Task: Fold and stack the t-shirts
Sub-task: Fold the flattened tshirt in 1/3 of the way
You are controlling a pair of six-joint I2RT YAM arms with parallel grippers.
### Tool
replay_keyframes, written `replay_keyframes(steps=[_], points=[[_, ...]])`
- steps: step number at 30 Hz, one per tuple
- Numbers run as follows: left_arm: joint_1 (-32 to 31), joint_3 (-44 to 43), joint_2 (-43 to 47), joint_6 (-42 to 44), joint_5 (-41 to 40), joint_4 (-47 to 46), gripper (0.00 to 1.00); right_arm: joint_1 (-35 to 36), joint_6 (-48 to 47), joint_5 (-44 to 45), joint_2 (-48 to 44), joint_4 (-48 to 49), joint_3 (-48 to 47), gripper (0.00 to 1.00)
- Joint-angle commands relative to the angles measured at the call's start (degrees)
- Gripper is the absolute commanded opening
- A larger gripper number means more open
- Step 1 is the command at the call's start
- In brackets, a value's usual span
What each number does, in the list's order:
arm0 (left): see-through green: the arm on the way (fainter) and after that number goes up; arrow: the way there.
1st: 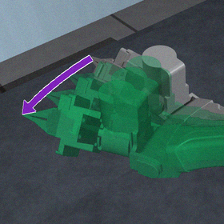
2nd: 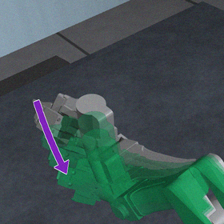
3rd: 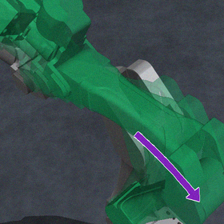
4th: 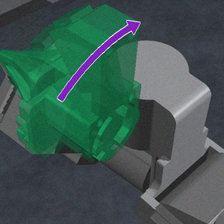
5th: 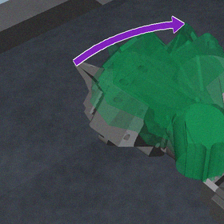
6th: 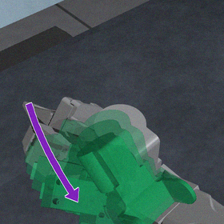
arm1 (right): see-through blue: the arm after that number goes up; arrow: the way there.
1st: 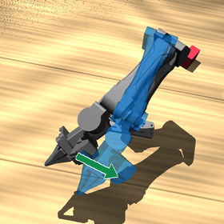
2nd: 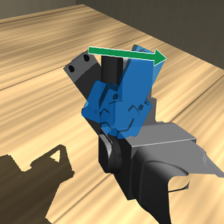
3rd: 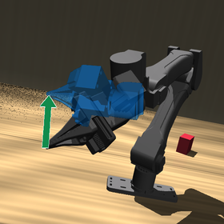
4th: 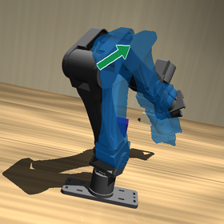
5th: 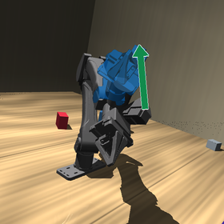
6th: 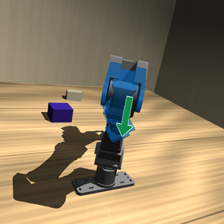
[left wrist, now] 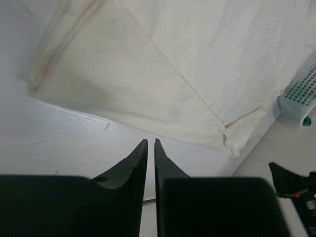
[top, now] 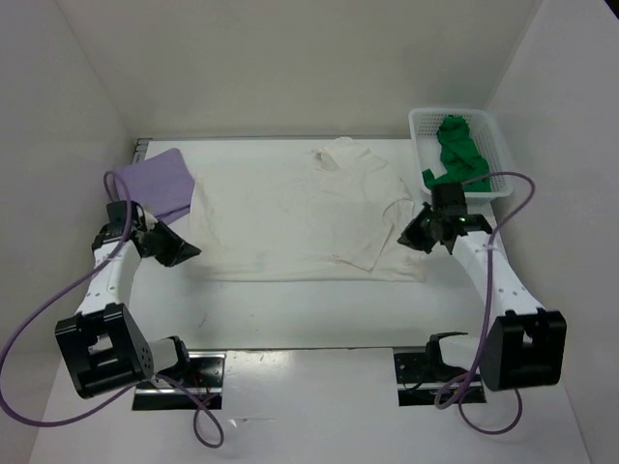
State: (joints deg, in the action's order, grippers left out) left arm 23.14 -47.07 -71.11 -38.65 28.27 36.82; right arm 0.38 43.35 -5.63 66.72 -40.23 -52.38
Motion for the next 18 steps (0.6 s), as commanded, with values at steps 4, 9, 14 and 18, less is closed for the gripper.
replay_keyframes(steps=[4,9,14,18], points=[[-13.7,-2.9,-0.5,-1.5,-5.0,-8.7,0.00,9.0,-0.6,-4.2,10.5,14.5,4.5,0.05],[-18.9,-1.8,-7.1,-2.8,-6.9,-12.2,0.02,12.2,-1.3,-4.2,15.0,17.6,6.1,0.34],[-19.5,-0.4,-11.5,-2.8,-8.2,-14.8,0.04,13.9,0.0,-3.7,16.3,18.2,7.4,0.36],[-19.5,-0.4,-13.7,-2.8,-8.2,-15.5,0.04,16.9,2.0,-4.5,17.6,18.8,8.4,0.36]])
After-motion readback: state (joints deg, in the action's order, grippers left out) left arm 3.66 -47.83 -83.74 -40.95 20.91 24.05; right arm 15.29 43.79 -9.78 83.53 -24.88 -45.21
